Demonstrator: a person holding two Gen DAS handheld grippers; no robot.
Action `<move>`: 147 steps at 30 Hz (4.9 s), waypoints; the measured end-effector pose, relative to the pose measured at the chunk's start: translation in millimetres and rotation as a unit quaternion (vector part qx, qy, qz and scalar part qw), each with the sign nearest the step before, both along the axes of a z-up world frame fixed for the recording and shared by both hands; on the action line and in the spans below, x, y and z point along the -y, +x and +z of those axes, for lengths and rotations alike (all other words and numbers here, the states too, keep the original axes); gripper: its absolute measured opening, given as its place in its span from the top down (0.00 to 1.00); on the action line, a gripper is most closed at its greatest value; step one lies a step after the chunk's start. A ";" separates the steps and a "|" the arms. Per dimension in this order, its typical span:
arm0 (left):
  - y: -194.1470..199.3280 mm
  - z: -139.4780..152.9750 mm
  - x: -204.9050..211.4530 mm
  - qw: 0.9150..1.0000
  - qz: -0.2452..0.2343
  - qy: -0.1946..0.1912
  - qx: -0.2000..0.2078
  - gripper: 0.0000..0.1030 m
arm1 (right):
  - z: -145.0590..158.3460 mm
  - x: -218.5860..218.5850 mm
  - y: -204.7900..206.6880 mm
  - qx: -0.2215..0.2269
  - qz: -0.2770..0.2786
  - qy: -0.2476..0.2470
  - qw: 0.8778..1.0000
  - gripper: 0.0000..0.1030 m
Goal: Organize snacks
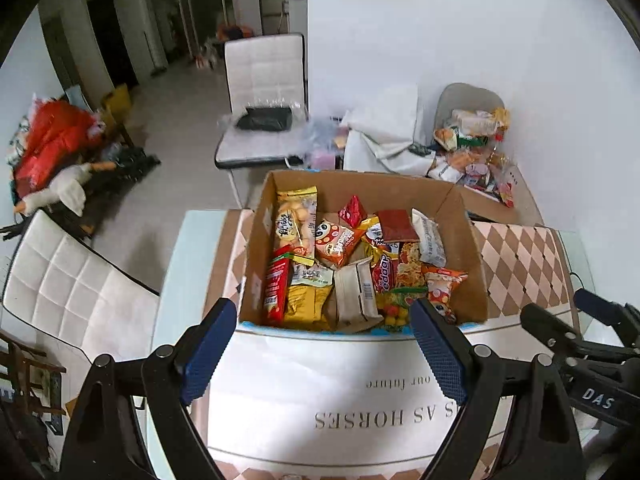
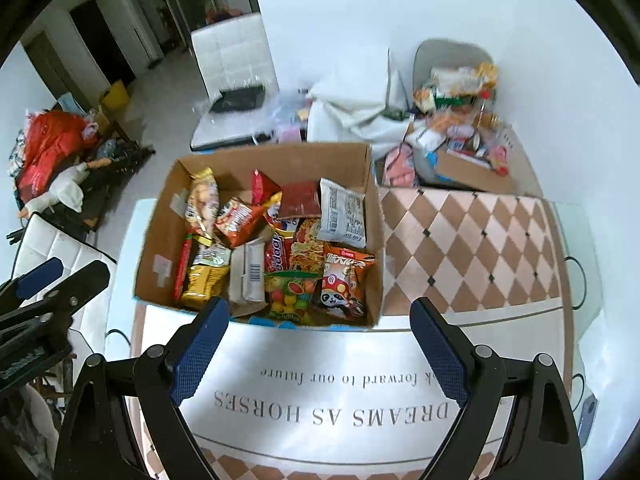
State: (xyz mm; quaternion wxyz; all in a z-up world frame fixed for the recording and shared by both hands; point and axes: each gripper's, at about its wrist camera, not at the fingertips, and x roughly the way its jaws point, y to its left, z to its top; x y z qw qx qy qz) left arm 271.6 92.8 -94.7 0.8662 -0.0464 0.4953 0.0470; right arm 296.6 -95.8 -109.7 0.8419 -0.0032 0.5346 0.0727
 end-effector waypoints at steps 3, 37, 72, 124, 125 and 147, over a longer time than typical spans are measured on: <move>-27.1 15.5 5.7 1.000 -0.004 0.006 0.021 0.14 | 25.8 5.5 -33.1 0.027 0.002 0.005 1.000 0.09; -141.2 92.2 38.1 0.996 0.004 0.007 0.094 0.10 | 148.1 42.2 -193.3 0.127 0.010 0.016 0.992 0.03; -83.7 40.5 16.3 0.995 0.037 0.040 0.082 0.00 | 90.3 21.3 -101.6 0.121 -0.011 -0.030 0.992 0.00; -86.2 52.1 21.6 0.995 0.024 0.035 0.089 0.00 | 101.9 23.3 -110.0 0.127 -0.009 -0.030 0.991 0.00; -87.0 53.3 22.2 0.995 0.024 0.035 0.090 0.00 | 102.2 23.8 -110.5 0.128 -0.009 -0.030 0.991 0.00; -87.2 53.6 21.4 0.995 0.021 0.033 0.089 0.00 | 110.8 19.8 -113.8 0.134 -0.010 -0.028 0.991 0.00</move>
